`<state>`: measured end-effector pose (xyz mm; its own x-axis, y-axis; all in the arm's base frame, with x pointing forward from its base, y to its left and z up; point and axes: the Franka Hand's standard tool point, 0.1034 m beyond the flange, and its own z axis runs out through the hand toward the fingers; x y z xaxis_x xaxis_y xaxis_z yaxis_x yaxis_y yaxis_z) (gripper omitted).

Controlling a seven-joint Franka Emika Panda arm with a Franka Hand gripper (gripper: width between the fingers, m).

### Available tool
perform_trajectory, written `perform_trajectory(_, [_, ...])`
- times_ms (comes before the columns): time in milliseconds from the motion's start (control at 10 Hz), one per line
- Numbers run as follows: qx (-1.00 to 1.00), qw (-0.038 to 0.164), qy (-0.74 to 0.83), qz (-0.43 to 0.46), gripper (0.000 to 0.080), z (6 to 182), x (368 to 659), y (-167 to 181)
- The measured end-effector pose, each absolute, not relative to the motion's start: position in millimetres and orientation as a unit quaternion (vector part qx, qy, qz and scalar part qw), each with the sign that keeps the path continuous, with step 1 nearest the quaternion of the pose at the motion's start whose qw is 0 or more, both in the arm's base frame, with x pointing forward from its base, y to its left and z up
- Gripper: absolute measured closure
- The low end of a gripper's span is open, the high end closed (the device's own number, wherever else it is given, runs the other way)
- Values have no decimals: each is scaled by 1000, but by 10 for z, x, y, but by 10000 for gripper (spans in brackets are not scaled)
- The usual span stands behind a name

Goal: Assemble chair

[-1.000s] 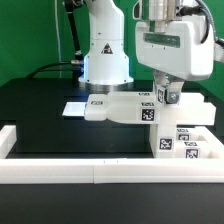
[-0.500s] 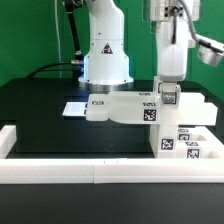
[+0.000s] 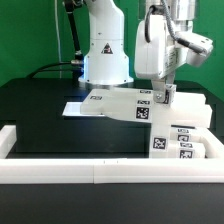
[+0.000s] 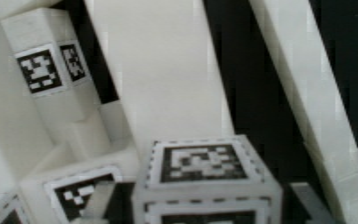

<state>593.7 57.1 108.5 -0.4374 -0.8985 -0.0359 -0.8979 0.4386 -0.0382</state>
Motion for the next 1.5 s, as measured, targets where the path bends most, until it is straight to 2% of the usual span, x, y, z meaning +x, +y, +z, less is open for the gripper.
perform_trajectory(200, [-545, 25, 838, -7, 510, 1081, 5935, 575])
perform_trajectory(300, [-546, 25, 837, -7, 335, 1079, 5934, 577])
perform_trajectory(400, [-548, 25, 836, -7, 194, 1078, 5934, 578])
perform_trajectory(500, [-548, 25, 836, -7, 162, 1076, 5933, 580])
perform_trajectory(1500, [-552, 24, 834, -7, 151, 1071, 5930, 589])
